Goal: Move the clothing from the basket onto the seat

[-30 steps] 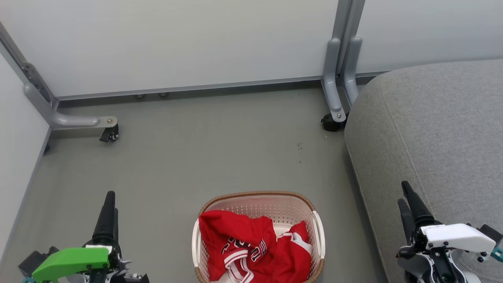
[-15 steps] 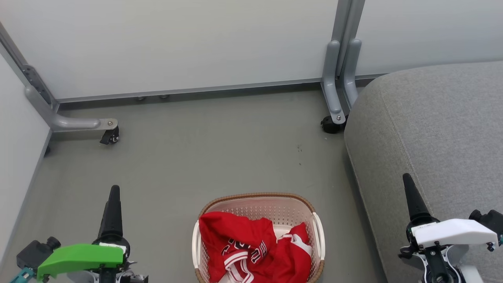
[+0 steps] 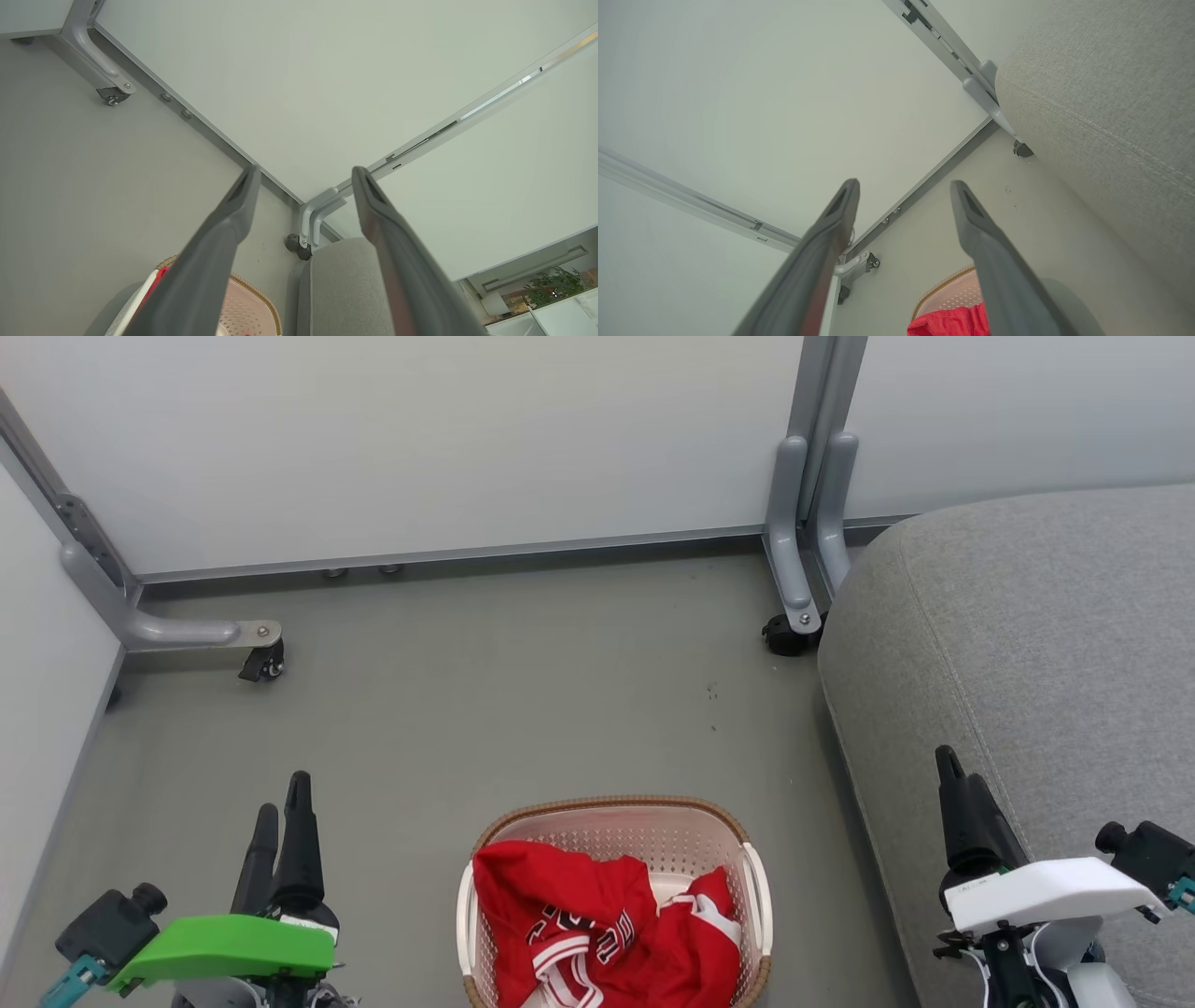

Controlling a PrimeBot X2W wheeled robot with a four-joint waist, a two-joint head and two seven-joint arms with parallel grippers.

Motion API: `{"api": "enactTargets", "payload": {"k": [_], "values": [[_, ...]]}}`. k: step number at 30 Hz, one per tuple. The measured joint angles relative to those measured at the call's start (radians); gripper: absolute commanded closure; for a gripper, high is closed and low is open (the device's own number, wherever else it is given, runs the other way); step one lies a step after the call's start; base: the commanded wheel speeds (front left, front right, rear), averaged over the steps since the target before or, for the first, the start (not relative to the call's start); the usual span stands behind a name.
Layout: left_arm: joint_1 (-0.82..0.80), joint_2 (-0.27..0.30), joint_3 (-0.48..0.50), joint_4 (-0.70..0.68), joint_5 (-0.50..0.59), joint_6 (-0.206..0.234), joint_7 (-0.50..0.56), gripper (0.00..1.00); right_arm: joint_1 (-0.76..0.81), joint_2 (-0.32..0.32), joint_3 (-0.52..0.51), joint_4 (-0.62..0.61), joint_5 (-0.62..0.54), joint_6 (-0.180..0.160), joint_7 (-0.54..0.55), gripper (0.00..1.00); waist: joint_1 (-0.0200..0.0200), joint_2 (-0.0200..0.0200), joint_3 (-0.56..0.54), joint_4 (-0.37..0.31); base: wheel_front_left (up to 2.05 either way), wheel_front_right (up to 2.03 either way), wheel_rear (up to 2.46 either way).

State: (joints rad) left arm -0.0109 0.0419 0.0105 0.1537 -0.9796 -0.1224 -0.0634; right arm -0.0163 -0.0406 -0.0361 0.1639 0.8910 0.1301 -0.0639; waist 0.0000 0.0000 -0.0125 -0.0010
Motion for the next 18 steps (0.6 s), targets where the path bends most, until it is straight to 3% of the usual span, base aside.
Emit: {"api": "enactTargets", "payload": {"k": [18], "values": [[0.006, 0.001, -0.05, -0.051, 0.23, 0.01, -0.056, 0.0, 0.014, -0.002, 0.026, -0.048, -0.225, 0.0, -0.055, 0.0, 0.0, 0.0, -0.001, -0.002, 0.0, 0.0, 0.0]]}}
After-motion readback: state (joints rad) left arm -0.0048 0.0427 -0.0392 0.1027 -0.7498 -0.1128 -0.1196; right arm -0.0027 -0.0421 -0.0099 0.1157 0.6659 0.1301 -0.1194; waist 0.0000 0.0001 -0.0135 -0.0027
